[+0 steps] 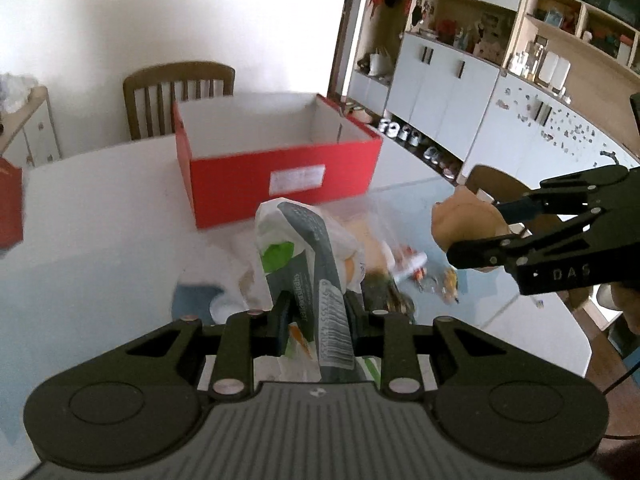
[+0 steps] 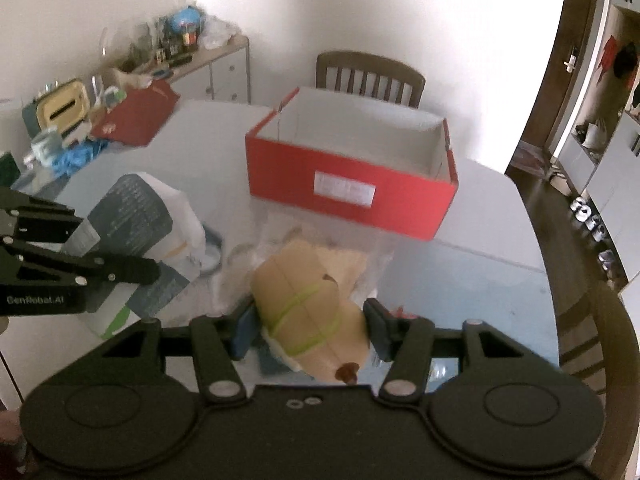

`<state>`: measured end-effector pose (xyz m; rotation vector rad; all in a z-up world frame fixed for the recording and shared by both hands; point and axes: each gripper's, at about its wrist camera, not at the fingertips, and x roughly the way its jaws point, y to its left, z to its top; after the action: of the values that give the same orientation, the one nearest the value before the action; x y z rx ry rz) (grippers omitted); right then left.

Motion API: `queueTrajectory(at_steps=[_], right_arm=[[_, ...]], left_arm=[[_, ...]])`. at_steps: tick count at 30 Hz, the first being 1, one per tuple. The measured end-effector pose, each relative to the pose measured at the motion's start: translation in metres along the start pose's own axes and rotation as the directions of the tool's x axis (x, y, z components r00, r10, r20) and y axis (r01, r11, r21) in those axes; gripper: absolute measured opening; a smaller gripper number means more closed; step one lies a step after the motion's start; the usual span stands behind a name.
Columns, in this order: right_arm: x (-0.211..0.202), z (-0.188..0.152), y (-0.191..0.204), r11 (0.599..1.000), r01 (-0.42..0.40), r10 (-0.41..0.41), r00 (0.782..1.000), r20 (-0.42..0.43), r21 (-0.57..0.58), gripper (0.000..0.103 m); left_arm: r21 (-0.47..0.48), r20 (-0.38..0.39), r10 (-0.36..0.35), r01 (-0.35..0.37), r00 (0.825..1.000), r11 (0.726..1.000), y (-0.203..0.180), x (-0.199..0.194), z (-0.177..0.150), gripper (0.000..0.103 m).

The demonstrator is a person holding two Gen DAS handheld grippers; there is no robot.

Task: Organize objects
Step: 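Grasp the white-green bag with the left gripper while the right gripper grasps the yellow plush toy, then carry the bag and plush toy over the red box with both grippers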

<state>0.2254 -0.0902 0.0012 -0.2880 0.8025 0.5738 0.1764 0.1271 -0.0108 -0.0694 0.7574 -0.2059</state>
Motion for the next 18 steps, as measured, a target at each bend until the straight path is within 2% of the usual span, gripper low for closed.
queueTrajectory(at_steps=[11,18], right_arm=[[0.025,0.063,-0.045,0.999,-0.009,0.008,1.0,0.024,0.043,0.056],[0.055,0.096,-0.075,0.998,0.002,-0.004,1.0,0.02,0.067,0.056]], left_arm=[[-0.032,0.005,0.073,-0.072,0.997,0.997,0.024,0.032,0.078,0.026],[0.001,0.003,0.126,-0.126,0.992,0.992,0.033,0.066,0.119,0.026]])
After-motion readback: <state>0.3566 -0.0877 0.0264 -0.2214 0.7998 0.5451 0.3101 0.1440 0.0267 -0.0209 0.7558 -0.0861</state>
